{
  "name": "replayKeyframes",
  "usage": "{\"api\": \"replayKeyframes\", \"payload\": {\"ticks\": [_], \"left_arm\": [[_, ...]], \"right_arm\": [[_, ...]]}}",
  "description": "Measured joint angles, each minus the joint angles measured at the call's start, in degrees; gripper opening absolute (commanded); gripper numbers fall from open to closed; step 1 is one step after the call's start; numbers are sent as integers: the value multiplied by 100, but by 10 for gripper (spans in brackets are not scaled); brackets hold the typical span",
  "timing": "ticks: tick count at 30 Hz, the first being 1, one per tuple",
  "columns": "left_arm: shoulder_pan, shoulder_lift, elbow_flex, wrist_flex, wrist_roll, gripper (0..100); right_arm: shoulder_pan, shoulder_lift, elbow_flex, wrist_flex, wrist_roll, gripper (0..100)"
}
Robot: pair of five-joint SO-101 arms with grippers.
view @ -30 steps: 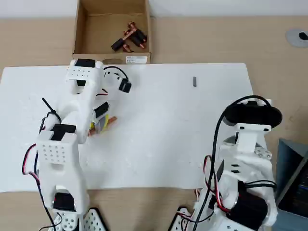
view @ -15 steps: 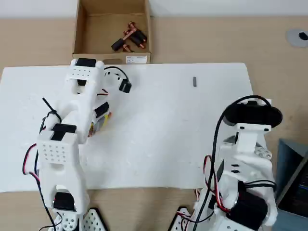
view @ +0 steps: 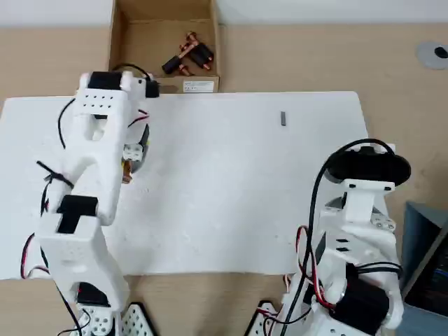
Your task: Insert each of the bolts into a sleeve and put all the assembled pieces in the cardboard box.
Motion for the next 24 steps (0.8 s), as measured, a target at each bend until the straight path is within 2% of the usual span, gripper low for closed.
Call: {"api": "replayKeyframes", "payload": {"ticks": [3, 7, 17, 24], "left_arm": [[-62, -264, 0, 0, 422, 5], [-255, -554, 0, 26, 1530, 5], [-826, -624, 0, 26, 5196, 5], [-888, -624, 0, 26, 7446, 7]], "right_arm": [[0, 0, 0, 0, 158, 10], [0, 0, 0, 0, 237, 10], [0, 0, 0, 0, 237, 10], [0, 0, 0, 0, 413, 10]]}}
